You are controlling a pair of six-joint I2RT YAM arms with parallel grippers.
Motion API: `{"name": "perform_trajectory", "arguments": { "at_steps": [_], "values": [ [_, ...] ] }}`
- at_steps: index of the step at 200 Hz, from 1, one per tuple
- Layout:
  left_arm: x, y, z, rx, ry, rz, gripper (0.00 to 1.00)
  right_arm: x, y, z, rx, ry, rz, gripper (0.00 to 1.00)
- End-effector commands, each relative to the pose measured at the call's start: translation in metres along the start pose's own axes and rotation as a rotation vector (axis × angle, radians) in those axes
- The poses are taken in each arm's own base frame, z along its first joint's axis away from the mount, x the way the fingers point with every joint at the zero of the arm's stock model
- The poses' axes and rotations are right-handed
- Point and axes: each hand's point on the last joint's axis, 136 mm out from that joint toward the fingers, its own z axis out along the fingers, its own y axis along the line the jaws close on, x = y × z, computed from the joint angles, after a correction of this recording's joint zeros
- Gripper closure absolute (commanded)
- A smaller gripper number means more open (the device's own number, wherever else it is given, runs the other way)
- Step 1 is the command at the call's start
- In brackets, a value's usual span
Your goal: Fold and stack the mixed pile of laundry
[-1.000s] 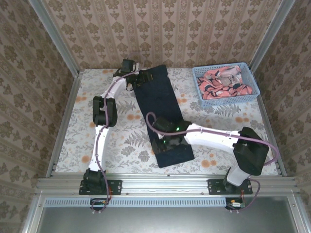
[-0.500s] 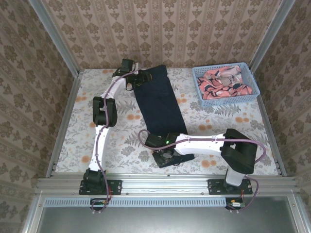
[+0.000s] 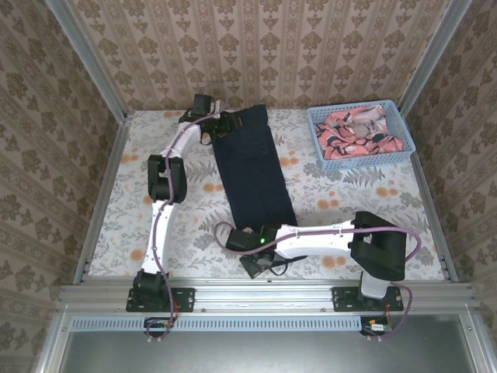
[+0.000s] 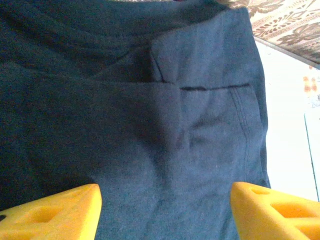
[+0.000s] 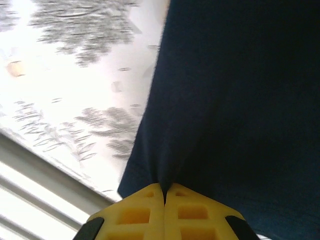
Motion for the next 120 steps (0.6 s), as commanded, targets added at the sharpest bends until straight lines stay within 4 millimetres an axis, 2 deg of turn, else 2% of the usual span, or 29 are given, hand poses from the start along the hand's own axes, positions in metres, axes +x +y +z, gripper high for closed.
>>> {"name": "perform_trajectory", "arguments": {
  "at_steps": [1,37,41,51,62,78,90,97,120],
  "values": [
    [0.021,0.063,0.019,-0.109,0.046,-0.09,0.3,0.008,0.018,-0.006,-0.033,0.033,-0.069,1.0],
    [0.019,0.065,0.019,-0.109,0.043,-0.092,0.3,0.011,0.011,0.0,0.018,0.059,-0.072,0.98],
    [0.019,0.065,0.019,-0.109,0.043,-0.094,0.3,0.01,0.012,0.0,0.015,0.057,-0.075,0.95],
    [0.018,0.064,0.019,-0.105,0.042,-0.096,0.3,0.008,0.013,-0.002,0.011,0.055,-0.083,0.79],
    [0.017,0.062,0.018,-0.099,0.043,-0.097,0.3,0.005,0.015,-0.006,-0.006,0.042,-0.083,0.66],
    [0.014,0.056,0.013,-0.089,0.042,-0.088,0.25,-0.005,0.017,-0.019,-0.073,-0.002,-0.059,0.48],
    [0.008,0.05,0.004,-0.088,0.034,-0.075,0.15,-0.015,0.014,-0.031,-0.127,-0.054,-0.025,0.4],
    [0.003,0.046,-0.003,-0.086,0.027,-0.068,0.01,-0.02,0.009,-0.038,-0.159,-0.077,0.008,0.38],
    [-0.016,0.026,-0.035,-0.072,-0.014,-0.043,0.0,-0.032,-0.024,-0.048,-0.197,-0.126,0.121,0.33]
  ]
}}
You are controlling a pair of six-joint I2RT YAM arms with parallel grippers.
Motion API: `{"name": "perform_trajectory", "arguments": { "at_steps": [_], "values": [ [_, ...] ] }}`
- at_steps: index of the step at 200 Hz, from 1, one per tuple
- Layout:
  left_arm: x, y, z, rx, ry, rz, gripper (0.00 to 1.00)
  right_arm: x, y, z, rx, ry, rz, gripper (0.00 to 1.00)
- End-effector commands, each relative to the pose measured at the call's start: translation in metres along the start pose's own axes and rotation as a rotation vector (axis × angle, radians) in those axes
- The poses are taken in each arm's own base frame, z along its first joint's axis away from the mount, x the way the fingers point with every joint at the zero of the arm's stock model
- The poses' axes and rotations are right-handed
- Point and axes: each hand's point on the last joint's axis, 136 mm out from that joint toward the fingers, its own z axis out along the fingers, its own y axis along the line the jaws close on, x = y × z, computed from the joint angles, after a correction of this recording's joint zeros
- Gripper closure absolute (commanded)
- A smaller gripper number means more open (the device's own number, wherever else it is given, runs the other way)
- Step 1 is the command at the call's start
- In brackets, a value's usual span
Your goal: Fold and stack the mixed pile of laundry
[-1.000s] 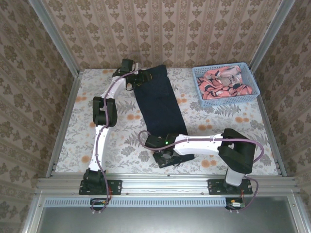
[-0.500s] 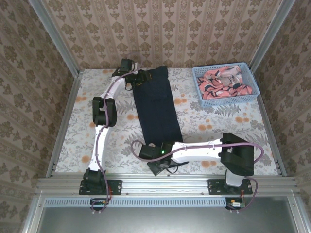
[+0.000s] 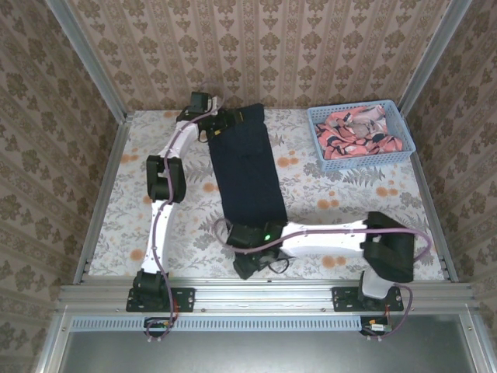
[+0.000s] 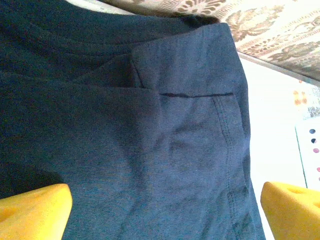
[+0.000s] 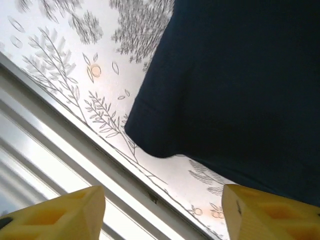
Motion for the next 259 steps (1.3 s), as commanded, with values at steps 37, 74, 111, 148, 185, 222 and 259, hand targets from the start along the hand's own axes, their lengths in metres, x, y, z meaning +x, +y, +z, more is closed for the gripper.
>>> {"name": "perform_trajectory", "arguments": {
  "at_steps": [37,74,111,148,185,222,259],
  "values": [
    [-0.011,-0.01,-0.083,-0.079,-0.022,0.018,0.0,-0.031,-0.109,-0.033,0.099,-0.124,0.304,0.34],
    [0.034,-0.023,-0.126,-0.151,0.032,0.089,0.0,-0.035,-0.136,-0.024,0.108,-0.136,0.378,0.38],
    [0.116,-0.021,-0.165,-0.172,0.109,0.079,0.0,-0.014,-0.172,-0.015,0.216,-0.086,0.437,0.39],
    [0.223,-0.017,-0.194,-0.18,0.218,-0.046,0.01,0.016,-0.171,-0.004,0.084,-0.019,0.494,0.39],
    [0.301,-0.036,-0.225,-0.183,0.288,-0.13,0.08,0.038,-0.153,0.002,-0.035,0.029,0.492,0.39],
    [0.361,-0.049,-0.24,-0.213,0.316,-0.194,0.11,0.039,-0.135,0.004,-0.165,-0.007,0.531,0.44],
    [0.402,-0.045,-0.244,-0.23,0.343,-0.285,0.15,0.039,-0.126,0.009,-0.228,-0.013,0.556,0.47]
  ]
}}
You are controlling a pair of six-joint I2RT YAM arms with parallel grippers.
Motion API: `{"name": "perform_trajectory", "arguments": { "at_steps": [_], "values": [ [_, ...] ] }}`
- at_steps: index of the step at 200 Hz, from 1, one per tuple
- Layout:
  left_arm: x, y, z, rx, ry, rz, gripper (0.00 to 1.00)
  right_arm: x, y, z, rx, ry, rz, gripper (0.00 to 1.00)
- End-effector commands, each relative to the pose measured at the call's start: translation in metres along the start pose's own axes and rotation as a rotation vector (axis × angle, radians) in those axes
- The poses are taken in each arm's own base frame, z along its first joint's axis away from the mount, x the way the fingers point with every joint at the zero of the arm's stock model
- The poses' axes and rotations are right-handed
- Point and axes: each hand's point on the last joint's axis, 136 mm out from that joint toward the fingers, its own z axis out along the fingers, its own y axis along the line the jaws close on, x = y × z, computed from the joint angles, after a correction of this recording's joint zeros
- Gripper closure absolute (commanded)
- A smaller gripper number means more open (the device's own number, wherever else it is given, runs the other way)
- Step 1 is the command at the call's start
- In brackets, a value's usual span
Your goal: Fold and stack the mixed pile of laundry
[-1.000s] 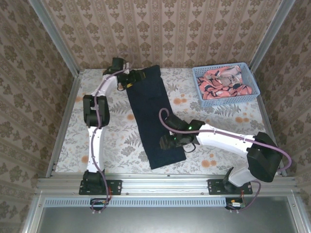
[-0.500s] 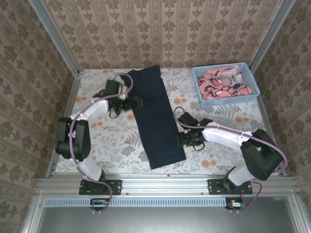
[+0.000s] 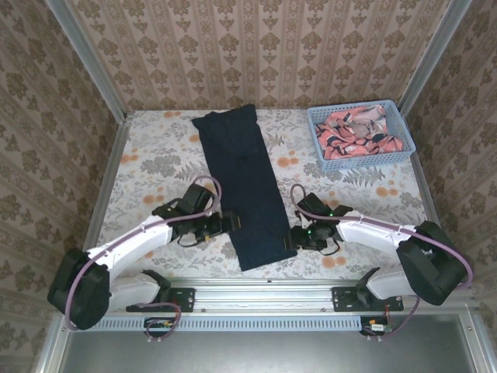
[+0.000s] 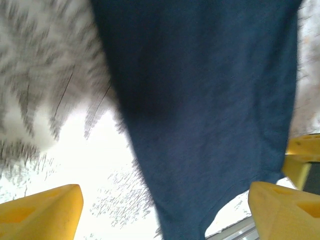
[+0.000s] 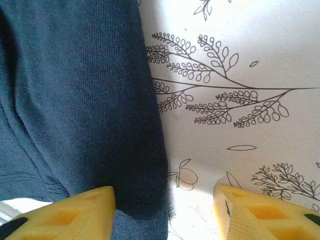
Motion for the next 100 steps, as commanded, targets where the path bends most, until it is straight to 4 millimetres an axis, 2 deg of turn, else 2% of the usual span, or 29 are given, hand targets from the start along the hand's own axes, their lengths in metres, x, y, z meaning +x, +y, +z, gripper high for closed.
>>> {"name": "perform_trajectory", "arguments": {
  "at_steps": [1,13,45,74,100],
  "values": [
    [0.017,0.009,0.006,-0.028,-0.009,-0.144,0.15,0.008,0.023,0.005,-0.137,0.033,0.012,0.47],
    [0.028,0.007,0.011,-0.027,-0.002,-0.154,0.16,0.008,0.026,0.005,-0.149,0.03,0.013,0.52],
    [0.045,0.005,0.023,-0.044,0.009,-0.169,0.17,0.003,0.046,0.001,-0.221,0.015,-0.003,0.74],
    [0.05,0.005,0.029,-0.017,-0.003,-0.203,0.2,0.005,0.058,0.006,-0.241,0.018,-0.016,0.76],
    [0.06,0.003,0.031,0.008,0.038,-0.22,0.24,0.006,0.053,0.009,-0.207,0.003,0.002,0.68]
  ]
}}
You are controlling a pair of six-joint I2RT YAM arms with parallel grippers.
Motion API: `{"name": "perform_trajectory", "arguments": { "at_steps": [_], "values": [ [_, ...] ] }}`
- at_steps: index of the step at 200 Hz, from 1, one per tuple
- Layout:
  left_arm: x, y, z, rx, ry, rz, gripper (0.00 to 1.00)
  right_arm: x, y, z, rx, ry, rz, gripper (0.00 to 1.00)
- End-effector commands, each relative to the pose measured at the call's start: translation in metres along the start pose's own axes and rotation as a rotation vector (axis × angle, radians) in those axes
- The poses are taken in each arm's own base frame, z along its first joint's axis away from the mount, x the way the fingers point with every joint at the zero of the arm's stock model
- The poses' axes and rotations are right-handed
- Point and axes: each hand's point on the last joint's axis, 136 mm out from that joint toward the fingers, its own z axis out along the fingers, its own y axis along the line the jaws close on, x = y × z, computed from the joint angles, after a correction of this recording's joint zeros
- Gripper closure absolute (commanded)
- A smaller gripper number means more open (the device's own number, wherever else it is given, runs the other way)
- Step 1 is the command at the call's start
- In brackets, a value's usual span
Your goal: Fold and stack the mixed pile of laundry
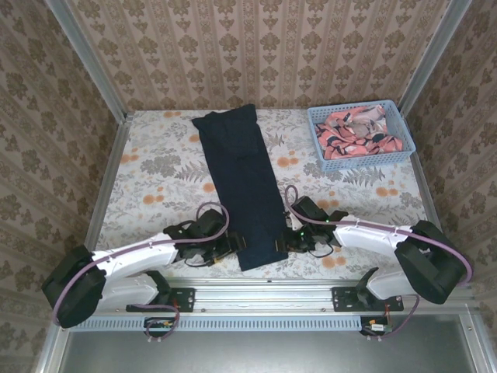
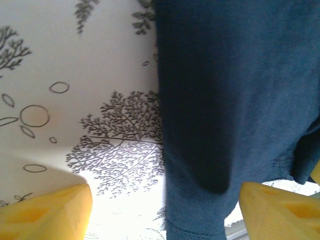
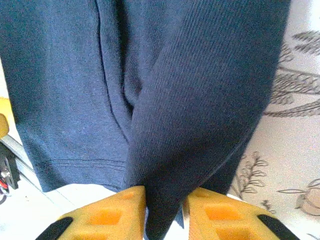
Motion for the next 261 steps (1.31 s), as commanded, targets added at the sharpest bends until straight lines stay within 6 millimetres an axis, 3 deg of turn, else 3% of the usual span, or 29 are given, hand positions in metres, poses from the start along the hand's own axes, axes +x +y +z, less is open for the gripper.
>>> {"name": "perform_trajectory", "arguments": {
  "at_steps": [1,29,58,72,116,137,175,227,246,261],
  "values": [
    [0.003,-0.004,0.002,0.04,0.004,-0.061,0.24,0.0,0.002,0.003,-0.007,-0.009,0.023,0.67],
    [0.017,-0.012,0.011,0.066,0.092,-0.058,0.27,0.002,-0.022,-0.014,0.145,-0.029,-0.009,0.53],
    [0.014,-0.02,0.018,0.056,0.104,-0.014,0.27,-0.002,-0.044,-0.043,0.303,-0.079,-0.053,0.45],
    [0.01,-0.019,0.022,0.032,0.105,0.009,0.29,-0.004,-0.043,-0.045,0.303,-0.084,-0.06,0.42],
    [-0.008,-0.02,0.027,0.011,0.088,0.035,0.51,-0.006,-0.034,-0.03,0.245,-0.065,-0.043,0.41],
    [-0.012,-0.021,0.031,-0.018,0.115,0.08,0.55,-0.008,-0.032,-0.029,0.239,-0.068,-0.041,0.41],
    [-0.014,0.012,0.035,-0.104,0.168,0.079,0.56,-0.007,-0.032,-0.033,0.241,-0.077,-0.042,0.41],
    [-0.042,0.04,0.006,-0.17,0.104,0.086,0.6,-0.007,-0.025,-0.03,0.22,-0.074,-0.052,0.43],
    [-0.053,0.034,-0.009,-0.154,0.058,0.099,0.6,-0.011,-0.013,-0.031,0.206,-0.08,-0.08,0.45],
    [-0.063,0.02,-0.019,-0.11,0.014,0.106,0.54,-0.017,0.006,-0.036,0.205,-0.099,-0.135,0.45]
  ]
}}
